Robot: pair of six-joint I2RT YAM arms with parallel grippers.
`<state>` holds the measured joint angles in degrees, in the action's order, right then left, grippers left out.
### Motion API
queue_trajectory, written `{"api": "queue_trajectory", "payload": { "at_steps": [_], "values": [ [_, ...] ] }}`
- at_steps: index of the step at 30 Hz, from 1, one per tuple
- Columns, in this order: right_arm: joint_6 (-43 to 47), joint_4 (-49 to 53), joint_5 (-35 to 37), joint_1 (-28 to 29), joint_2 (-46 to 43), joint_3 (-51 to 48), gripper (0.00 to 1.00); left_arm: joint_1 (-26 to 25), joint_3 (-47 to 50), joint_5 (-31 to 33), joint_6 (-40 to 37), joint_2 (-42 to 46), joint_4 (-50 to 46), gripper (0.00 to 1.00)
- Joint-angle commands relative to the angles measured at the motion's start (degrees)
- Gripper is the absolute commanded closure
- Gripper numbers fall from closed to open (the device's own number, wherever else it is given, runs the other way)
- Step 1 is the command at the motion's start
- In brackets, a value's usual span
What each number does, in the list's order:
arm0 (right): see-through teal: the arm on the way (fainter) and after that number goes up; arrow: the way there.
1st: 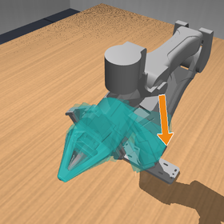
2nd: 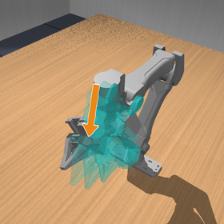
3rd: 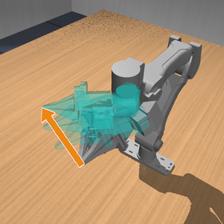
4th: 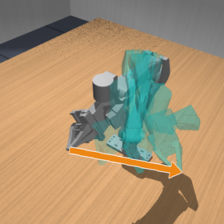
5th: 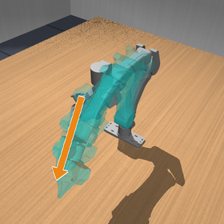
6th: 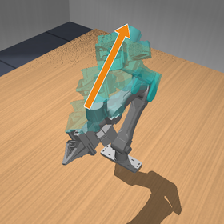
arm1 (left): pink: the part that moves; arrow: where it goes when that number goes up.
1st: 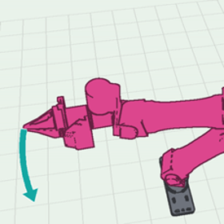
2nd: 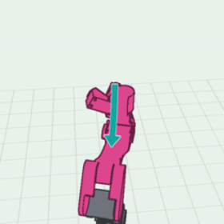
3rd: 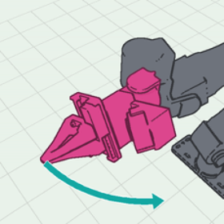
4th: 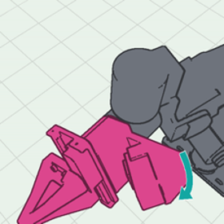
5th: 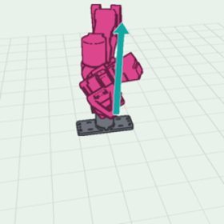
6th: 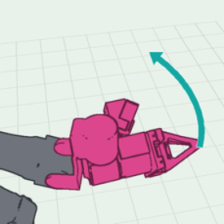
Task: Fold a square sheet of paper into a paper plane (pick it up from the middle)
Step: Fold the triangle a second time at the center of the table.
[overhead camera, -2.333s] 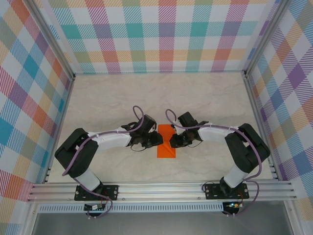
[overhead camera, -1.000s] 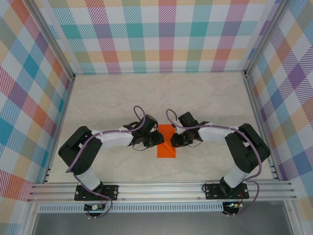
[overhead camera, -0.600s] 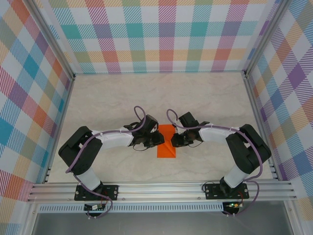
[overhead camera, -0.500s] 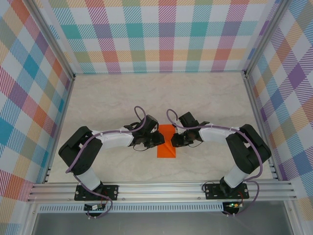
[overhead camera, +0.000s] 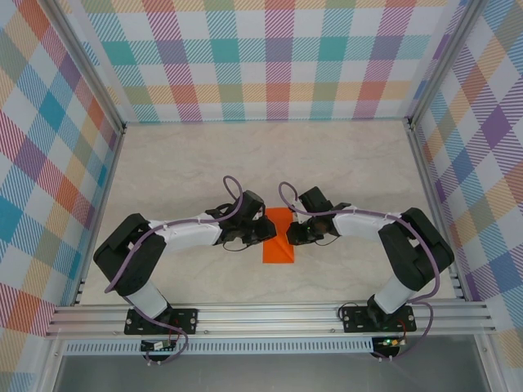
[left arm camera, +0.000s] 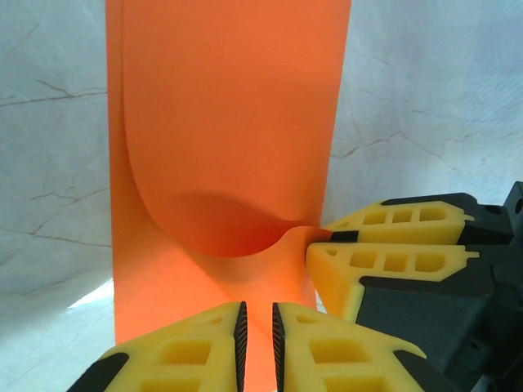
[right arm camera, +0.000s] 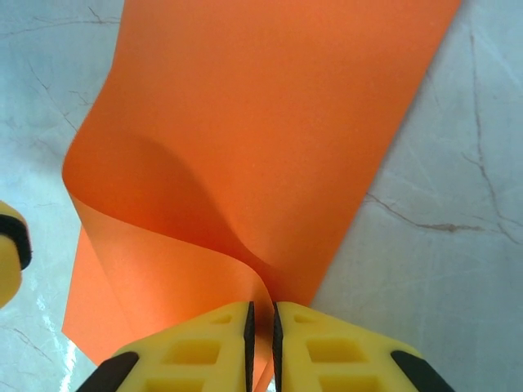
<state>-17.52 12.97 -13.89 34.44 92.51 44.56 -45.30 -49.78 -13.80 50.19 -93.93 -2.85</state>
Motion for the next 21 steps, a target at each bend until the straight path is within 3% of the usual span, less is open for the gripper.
{"api": "queue_trajectory", "payload": {
  "at_steps": [1,21],
  "values": [
    [-0.2,0.1,0.3,-0.4,-1.2,-0.7,0.84,-0.8,-0.1,0.4,1.1,1.0,1.9,0.82],
    [-0.7,0.9,1.7,-0.4,0.2,-0.1,0.85,-0.8,-1.4,-0.8,3.0,-3.6,5.2,0.82]
  ]
}}
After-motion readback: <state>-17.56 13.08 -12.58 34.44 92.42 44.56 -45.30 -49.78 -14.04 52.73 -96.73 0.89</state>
